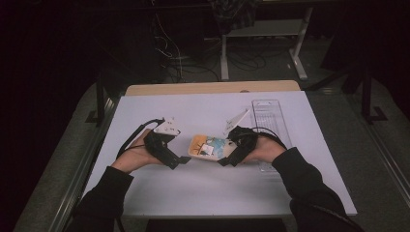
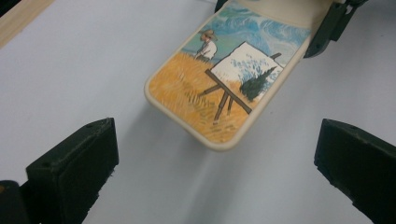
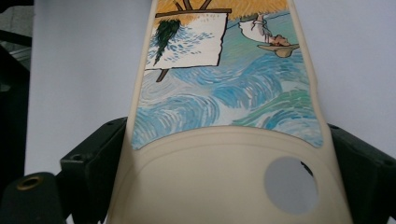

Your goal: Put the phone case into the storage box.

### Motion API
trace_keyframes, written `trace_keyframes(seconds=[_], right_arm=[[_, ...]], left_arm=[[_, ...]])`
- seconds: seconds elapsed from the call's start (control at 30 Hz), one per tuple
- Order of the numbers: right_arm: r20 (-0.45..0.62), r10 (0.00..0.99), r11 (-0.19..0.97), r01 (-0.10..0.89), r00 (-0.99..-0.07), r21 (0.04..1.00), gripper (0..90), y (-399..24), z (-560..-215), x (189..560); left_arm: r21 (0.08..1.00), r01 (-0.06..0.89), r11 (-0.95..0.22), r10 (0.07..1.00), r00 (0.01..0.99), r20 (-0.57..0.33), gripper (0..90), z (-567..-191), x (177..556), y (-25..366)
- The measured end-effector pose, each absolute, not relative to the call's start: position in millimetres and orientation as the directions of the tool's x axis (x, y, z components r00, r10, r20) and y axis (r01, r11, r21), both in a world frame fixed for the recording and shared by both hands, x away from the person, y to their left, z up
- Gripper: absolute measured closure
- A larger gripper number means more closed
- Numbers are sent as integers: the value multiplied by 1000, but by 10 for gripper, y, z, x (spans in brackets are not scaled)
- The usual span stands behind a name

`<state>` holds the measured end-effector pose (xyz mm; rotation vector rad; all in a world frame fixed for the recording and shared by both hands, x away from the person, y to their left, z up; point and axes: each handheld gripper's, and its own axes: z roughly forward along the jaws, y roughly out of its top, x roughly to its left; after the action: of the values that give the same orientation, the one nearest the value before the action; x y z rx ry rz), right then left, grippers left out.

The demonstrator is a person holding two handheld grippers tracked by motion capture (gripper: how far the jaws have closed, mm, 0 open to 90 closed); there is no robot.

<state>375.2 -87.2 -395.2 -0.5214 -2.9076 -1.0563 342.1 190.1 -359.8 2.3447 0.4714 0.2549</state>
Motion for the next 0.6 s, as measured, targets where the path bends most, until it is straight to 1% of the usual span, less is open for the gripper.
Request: trace_keyframes(seconds=[0.07, 0.17, 0.27, 0.37, 0.5, 0.6], right_arm=[[112, 330, 715, 326, -937, 619, 94, -871, -3949, 3746], [122, 345, 693, 341, -930, 636, 94, -878, -3938, 3743], [124, 369, 687, 360, -921, 631, 94, -882, -3943, 3735], [151, 405, 650, 400, -902, 646, 94, -909, -3934, 3715], [169, 420, 637, 423, -891, 644, 94, -930, -3933, 3692], [200, 443, 613, 458, -874, 644, 94, -925, -3921, 3661]], left_arm=[[695, 288, -659, 432, 901, 36, 0, -3636, 3408, 1917], [701, 305, -645, 461, 887, 39, 0, -3674, 3391, 1961], [712, 338, -616, 490, 872, 10, 0, -3725, 3357, 1982], [721, 346, -600, 509, 861, 11, 0, -3771, 3316, 1999], [726, 362, -585, 532, 847, 6, 0, -3823, 3285, 2033], [731, 379, -568, 553, 833, -2, 0, -3862, 3252, 2032]])
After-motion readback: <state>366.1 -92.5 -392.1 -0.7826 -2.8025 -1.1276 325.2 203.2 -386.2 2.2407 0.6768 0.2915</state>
